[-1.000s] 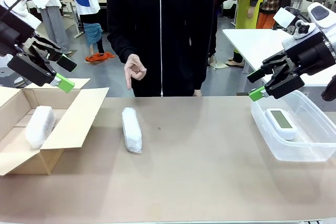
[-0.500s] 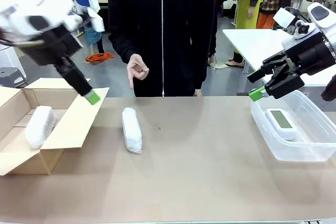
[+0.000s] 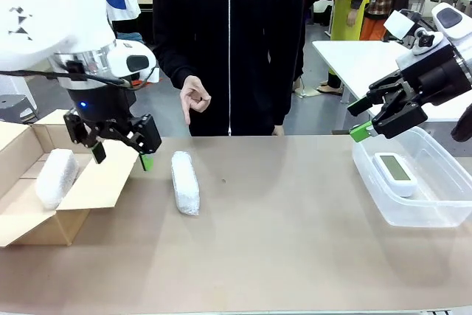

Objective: Separate and place wrapped and unwrapped clocks.
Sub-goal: Pick up the Digital clock indicated by the person.

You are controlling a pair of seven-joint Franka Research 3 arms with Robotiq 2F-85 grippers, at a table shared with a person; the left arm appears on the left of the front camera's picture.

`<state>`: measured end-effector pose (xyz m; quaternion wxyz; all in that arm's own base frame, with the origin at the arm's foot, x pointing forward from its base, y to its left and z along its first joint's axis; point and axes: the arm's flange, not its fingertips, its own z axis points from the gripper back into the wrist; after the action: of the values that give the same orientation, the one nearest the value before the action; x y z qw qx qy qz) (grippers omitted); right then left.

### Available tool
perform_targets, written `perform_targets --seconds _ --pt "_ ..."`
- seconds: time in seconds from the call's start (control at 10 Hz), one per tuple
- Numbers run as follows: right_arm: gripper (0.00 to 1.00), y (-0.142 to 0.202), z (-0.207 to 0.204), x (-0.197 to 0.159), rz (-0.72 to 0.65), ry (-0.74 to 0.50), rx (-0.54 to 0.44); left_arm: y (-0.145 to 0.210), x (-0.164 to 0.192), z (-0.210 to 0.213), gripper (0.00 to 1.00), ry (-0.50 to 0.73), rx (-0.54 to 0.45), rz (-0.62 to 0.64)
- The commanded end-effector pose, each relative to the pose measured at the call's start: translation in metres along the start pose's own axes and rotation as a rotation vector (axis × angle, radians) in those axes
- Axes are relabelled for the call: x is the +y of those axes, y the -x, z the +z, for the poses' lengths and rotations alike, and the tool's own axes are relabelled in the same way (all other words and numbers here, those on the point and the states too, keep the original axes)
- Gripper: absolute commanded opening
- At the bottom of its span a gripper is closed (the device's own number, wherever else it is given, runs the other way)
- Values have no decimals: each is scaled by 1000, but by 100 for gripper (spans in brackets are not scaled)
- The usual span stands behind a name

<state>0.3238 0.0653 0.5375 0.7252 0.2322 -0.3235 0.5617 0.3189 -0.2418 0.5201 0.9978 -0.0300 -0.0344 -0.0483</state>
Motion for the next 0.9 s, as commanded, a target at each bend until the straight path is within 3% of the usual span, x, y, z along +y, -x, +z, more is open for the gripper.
perform_targets --seconds 0.0,0.1,0.2,0.6,0.8 --pt "95 -1 -2 -3 9 -18 -31 -1 -3 -1 100 141 -152 245" --pt "95 -1 -2 -3 9 -18 -31 1 3 15 100 194 -280 183" --pt "95 -1 -2 -3 9 -18 -31 -5 0 -1 100 74 -15 144" --pt "95 -1 -2 -3 9 -18 -31 -3 0 -1 100 111 -39 181" --pt "95 -1 -2 -3 9 -18 -31 -23 -29 -37 100 69 -129 255"
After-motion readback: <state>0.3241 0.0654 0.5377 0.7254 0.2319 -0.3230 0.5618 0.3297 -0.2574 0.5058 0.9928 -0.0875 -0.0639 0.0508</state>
